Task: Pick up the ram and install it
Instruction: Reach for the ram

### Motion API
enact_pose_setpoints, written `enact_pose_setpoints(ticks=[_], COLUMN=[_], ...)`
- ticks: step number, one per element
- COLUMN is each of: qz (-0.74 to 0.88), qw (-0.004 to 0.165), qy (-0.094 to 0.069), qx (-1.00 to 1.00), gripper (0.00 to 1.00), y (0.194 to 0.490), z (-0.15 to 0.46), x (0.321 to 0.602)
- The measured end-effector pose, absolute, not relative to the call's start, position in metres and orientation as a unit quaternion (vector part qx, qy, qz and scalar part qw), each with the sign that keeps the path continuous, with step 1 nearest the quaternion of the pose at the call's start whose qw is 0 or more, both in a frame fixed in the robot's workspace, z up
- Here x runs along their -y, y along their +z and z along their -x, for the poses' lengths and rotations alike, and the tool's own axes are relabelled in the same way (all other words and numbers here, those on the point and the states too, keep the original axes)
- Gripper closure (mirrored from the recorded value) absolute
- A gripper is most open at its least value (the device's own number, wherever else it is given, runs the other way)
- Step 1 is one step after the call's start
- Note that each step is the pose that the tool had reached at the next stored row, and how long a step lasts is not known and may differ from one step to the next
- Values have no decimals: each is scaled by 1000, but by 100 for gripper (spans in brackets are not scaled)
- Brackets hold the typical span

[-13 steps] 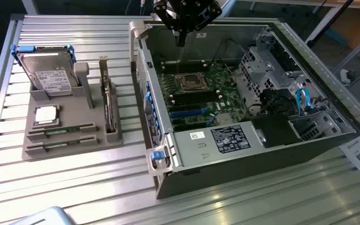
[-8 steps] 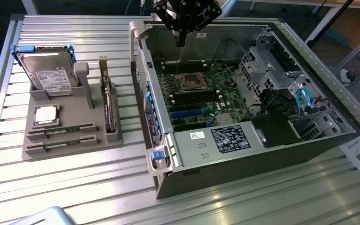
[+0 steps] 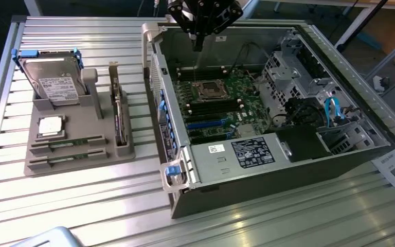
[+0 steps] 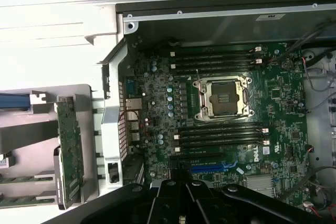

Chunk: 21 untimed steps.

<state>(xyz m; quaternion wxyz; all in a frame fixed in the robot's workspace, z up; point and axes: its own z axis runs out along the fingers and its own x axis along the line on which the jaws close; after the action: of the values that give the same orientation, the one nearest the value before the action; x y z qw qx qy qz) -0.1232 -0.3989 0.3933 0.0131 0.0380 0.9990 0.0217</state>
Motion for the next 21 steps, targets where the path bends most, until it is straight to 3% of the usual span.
enact_pose_setpoints(ticks=[21], qz=[-38], qw=[13], qy=[22], qx=[-999], gripper=[90], y=[393], z=[174], x=[399])
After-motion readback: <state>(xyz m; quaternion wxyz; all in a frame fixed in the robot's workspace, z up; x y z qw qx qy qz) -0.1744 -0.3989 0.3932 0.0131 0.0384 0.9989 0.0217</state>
